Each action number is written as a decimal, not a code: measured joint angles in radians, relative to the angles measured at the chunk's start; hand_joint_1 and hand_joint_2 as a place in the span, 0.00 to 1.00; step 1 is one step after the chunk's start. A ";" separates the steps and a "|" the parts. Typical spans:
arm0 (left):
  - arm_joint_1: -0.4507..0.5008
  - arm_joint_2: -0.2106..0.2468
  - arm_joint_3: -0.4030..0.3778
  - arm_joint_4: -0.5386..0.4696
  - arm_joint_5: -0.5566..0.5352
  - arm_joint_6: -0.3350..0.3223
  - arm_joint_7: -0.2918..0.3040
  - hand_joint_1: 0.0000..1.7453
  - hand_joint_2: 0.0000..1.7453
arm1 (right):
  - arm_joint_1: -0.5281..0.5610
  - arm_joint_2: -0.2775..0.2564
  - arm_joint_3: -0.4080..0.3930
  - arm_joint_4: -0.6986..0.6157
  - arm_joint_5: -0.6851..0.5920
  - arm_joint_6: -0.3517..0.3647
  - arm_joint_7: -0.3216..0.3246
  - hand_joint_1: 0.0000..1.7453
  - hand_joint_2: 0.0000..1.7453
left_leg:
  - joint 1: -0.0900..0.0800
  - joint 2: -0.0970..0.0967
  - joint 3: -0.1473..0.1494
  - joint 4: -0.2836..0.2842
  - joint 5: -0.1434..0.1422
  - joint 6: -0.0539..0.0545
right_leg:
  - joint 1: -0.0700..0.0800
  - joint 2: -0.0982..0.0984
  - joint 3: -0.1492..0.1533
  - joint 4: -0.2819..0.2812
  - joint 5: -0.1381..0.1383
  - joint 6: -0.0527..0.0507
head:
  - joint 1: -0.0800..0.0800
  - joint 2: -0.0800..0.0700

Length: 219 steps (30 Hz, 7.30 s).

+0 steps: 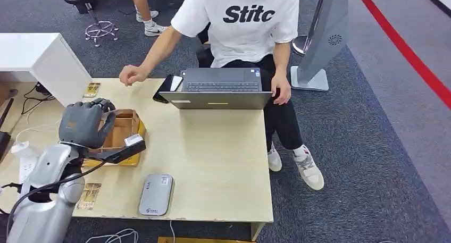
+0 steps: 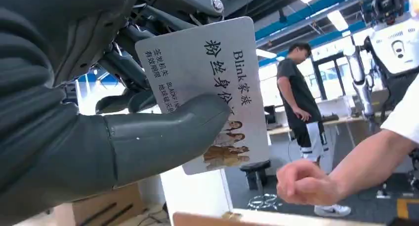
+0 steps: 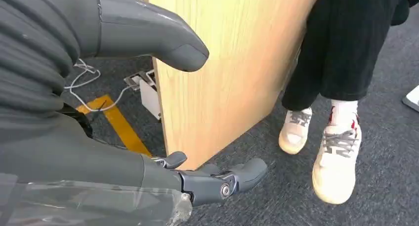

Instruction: Pass the card to the sensor for recognition and then transmit it.

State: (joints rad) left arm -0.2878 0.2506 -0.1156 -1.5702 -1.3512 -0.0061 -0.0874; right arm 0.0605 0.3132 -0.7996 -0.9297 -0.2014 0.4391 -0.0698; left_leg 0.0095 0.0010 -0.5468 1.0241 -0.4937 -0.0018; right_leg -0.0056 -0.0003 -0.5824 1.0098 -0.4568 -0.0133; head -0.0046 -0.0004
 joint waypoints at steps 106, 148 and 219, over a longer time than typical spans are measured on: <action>0.099 0.071 0.037 0.399 -0.099 0.145 -0.049 0.00 1.00 | 0.021 0.003 0.019 -0.029 0.013 0.020 -0.026 0.00 1.00 | 0.000 0.002 -0.005 0.000 0.001 0.000 | 0.000 0.002 -0.006 0.000 0.002 0.001 | 0.000 0.000; 0.094 -0.002 0.055 0.399 -0.124 0.148 -0.054 0.23 1.00 | 0.021 0.003 0.023 -0.027 0.035 0.055 -0.014 0.00 1.00 | 0.000 0.002 -0.005 0.000 0.001 0.000 | 0.000 0.002 -0.006 0.000 0.002 0.002 | 0.000 0.000; 0.003 -0.023 0.117 0.102 0.010 0.134 -0.092 0.37 1.00 | 0.089 0.005 0.146 -0.071 -0.091 -0.029 -0.020 0.00 1.00 | 0.000 0.002 -0.006 0.000 0.001 0.000 | 0.000 0.003 -0.006 0.000 0.003 0.001 | -0.001 0.000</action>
State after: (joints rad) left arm -0.2846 0.2281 0.0015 -1.4679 -1.3413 0.1282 -0.1797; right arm 0.1494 0.3178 -0.6539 -1.0006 -0.2922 0.4097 -0.0896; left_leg 0.0096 0.0034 -0.5527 1.0242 -0.4925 -0.0021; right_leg -0.0055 0.0030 -0.5887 1.0097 -0.4541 -0.0118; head -0.0053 -0.0004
